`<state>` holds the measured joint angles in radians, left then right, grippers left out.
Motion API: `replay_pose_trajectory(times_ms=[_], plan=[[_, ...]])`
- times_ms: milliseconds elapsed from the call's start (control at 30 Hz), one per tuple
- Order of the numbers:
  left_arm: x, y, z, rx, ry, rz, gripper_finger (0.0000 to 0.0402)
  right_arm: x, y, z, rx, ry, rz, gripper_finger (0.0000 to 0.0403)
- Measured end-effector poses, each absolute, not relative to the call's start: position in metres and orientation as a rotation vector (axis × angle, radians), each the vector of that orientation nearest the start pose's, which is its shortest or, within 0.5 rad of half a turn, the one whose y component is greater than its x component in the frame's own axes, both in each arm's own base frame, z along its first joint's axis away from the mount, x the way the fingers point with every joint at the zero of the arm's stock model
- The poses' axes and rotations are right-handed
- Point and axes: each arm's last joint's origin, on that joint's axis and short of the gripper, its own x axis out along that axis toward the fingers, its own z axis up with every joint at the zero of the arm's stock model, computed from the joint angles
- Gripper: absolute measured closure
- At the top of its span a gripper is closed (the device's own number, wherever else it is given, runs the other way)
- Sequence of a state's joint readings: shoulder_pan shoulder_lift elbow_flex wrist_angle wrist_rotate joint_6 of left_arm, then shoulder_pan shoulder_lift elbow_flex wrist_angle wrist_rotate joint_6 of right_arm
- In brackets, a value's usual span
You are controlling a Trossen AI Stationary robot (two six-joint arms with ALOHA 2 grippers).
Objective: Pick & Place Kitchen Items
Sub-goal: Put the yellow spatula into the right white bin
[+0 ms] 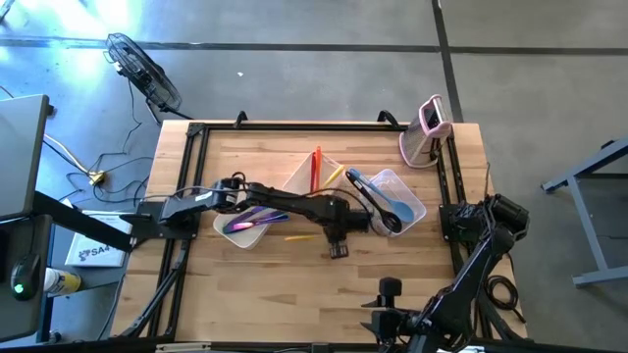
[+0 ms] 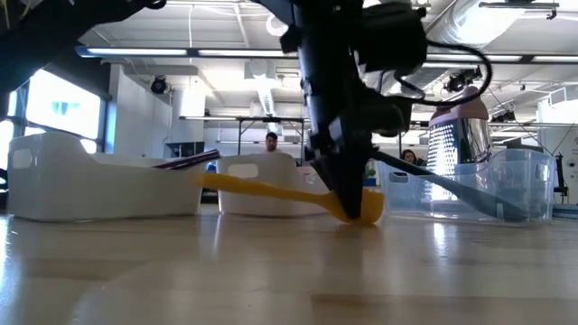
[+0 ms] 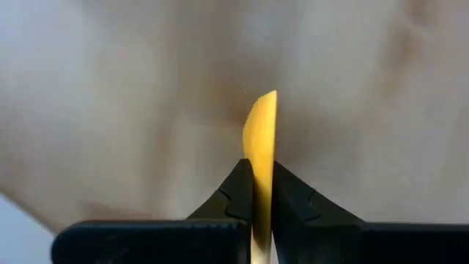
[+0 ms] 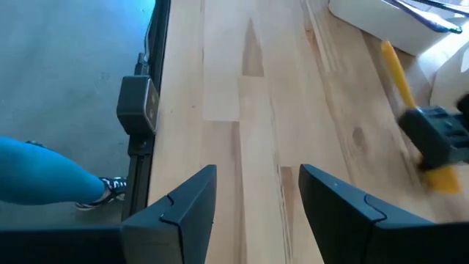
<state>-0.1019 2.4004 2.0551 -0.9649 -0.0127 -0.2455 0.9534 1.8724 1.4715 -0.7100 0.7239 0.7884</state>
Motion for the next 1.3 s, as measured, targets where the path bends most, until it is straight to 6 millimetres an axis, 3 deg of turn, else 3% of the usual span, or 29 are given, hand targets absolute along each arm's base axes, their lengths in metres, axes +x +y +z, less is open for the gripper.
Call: replay_pose_trajectory(times_ms=[167,333,500,633,867,1033,1167,1300], plan=[[0.488,-0.068,0.176,-0.125,1.307,0.033,0.0387,0.237,0.309,0.236,-0.07,0.732,-0.075,0.0215],[0.488,-0.083,0.204,-0.06,1.269,0.042,0.0387,0.233,0.312,0.236,-0.074,0.723,-0.065,0.0215],[0.48,-0.103,0.247,0.083,1.189,0.119,0.0387,0.228,0.316,0.237,-0.085,0.693,-0.067,0.0215],[0.458,-0.102,0.286,0.148,1.135,0.175,0.0387,0.222,0.32,0.238,-0.098,0.665,-0.07,0.0215],[0.42,-0.073,0.368,0.068,0.933,0.285,0.0387,0.217,0.323,0.24,-0.12,0.593,-0.107,0.0215],[0.402,-0.028,0.418,-0.025,0.749,0.246,0.0387,0.217,0.324,0.243,-0.125,0.521,-0.154,0.0215],[0.395,0.025,0.443,-0.147,0.597,0.262,0.0387,0.217,0.324,0.244,-0.126,0.473,-0.183,0.0215],[0.398,0.058,0.455,-0.197,0.466,0.187,0.0387,0.215,0.326,0.245,-0.121,0.46,-0.184,0.0215]])
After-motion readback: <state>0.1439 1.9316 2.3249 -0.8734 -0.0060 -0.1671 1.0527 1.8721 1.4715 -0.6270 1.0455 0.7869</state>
